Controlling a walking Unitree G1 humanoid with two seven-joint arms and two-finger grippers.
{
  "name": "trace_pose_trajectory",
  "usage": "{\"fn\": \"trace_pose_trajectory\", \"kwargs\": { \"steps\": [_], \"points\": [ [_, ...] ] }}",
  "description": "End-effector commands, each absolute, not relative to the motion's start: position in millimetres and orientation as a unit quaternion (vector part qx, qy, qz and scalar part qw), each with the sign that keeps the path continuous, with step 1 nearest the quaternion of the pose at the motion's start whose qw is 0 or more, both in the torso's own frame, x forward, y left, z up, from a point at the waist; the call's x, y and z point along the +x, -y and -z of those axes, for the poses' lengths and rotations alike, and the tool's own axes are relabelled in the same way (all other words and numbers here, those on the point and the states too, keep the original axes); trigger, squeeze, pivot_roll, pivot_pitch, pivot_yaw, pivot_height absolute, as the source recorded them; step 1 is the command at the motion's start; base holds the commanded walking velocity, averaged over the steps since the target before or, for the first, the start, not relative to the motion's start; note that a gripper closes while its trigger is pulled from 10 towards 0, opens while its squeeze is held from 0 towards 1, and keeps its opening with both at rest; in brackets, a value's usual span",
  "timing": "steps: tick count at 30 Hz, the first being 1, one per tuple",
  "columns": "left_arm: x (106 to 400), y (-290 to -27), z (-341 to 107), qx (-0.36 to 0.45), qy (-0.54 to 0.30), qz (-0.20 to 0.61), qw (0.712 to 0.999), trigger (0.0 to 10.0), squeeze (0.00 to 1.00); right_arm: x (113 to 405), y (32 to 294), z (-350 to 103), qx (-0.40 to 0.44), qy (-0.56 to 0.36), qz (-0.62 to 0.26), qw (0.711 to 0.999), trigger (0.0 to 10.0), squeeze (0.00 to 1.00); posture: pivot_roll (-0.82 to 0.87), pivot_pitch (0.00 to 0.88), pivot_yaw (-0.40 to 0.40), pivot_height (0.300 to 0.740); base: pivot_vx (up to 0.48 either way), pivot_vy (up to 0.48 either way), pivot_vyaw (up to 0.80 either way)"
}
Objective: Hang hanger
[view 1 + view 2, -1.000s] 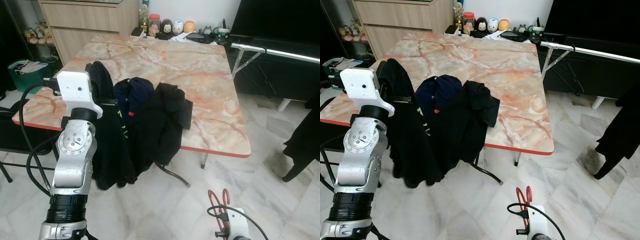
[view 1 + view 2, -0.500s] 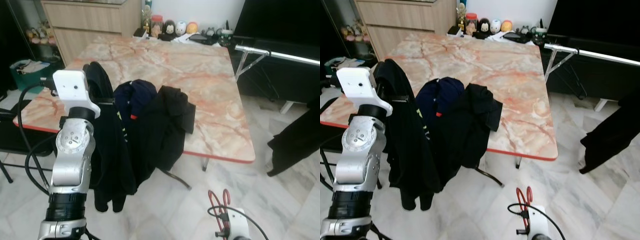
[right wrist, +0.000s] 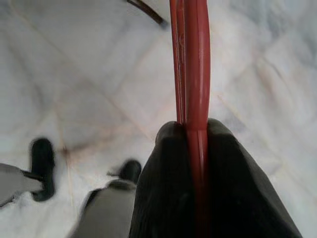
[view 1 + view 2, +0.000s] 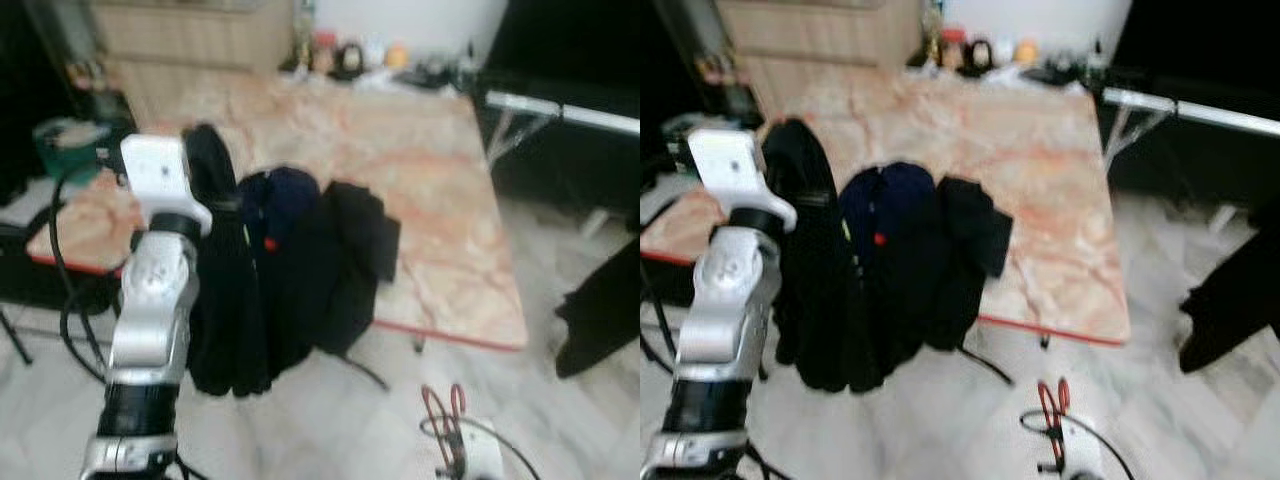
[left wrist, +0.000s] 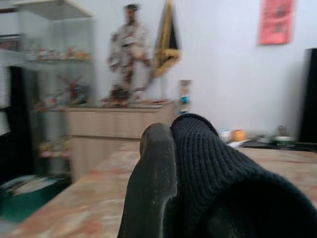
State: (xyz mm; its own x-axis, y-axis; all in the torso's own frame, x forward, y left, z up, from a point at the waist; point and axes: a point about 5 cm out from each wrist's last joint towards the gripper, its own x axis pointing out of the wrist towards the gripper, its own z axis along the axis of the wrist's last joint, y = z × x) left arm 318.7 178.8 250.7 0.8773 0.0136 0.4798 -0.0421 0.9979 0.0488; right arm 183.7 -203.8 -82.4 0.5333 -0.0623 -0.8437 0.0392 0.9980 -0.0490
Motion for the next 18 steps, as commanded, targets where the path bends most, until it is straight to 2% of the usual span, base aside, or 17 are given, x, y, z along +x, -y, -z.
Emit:
{"fn": "trace_pose_trajectory", "kwargs": {
  "steps": [1, 18],
  "points": [
    [319.7, -165.7, -267.5, 0.023, 0.277, 0.01, 0.961, 10.0, 0.0, 176.1, 210.9, 84.7, -0.011, -0.49, 0.042, 0.87, 10.0, 0.0, 0.1, 0.0, -0.038, 0.74, 0.259, 0.0, 0.0],
    [333.1, -154.2, -281.7, 0.013, 0.287, 0.043, 0.957, 10.0, 0.0, 176.6, 208.7, 85.0, -0.015, -0.494, 0.036, 0.869, 10.0, 0.0, 0.09, 0.0, -0.027, 0.74, 0.261, 0.0, 0.0]
  ]
}}
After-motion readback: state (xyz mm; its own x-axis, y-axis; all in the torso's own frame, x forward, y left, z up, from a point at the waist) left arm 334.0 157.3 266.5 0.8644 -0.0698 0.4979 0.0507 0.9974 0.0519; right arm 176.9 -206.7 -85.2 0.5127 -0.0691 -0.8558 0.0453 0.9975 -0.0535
